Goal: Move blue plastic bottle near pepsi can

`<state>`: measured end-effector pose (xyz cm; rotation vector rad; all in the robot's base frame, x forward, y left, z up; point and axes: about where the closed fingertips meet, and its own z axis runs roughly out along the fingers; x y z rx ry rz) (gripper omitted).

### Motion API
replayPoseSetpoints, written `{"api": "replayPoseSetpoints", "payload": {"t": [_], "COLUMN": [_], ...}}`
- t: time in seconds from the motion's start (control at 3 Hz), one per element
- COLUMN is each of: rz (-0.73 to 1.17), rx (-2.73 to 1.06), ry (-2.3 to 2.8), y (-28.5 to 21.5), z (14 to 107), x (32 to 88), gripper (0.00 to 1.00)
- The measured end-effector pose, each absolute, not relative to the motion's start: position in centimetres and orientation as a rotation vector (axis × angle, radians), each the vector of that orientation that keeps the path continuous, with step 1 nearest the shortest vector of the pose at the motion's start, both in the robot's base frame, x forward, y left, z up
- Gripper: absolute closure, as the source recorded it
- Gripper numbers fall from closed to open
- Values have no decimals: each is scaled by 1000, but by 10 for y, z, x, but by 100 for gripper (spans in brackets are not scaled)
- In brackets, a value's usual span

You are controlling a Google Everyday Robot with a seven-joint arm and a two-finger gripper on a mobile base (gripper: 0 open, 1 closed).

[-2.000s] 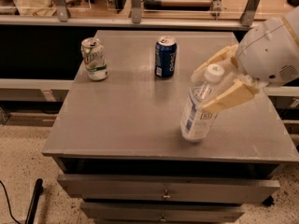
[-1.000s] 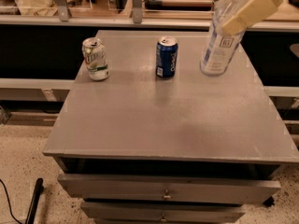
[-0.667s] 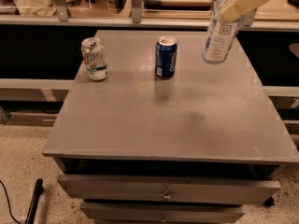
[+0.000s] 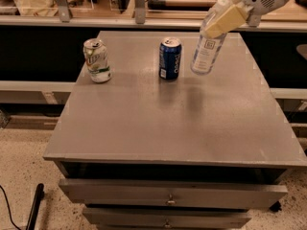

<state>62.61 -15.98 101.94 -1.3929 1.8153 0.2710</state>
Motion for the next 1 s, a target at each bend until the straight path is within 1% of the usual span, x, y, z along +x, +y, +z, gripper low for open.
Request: {"api": "replayPoseSetpoints", "payload": {"t": [0.33, 1.0], "rz": [270, 286], "rx": [-1427, -1462], "ry": [1863, 1930], "y": [-149, -137], "z": [996, 976], "x": [635, 641], "gripper": [81, 35]}}
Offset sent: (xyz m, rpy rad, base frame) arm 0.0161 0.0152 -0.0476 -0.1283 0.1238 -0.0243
